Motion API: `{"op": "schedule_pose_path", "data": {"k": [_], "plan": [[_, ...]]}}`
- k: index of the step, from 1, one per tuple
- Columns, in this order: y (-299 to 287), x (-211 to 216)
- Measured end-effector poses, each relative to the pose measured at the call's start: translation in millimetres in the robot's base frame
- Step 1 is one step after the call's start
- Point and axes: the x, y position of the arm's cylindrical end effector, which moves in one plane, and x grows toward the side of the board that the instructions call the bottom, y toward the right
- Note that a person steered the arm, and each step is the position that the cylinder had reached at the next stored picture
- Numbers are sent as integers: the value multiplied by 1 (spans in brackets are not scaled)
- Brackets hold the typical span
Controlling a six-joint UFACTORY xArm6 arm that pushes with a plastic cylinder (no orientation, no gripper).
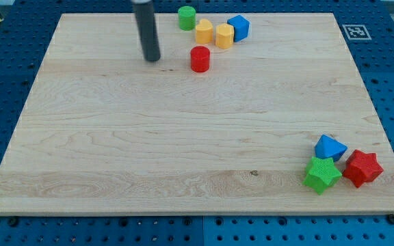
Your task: Move the red circle vertically below the yellow hexagon
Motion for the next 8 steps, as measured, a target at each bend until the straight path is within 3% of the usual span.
{"op": "schedule_pose_path", "data": {"k": [2,5,8], "plan": [[43,-3],[101,36],[84,59]]}}
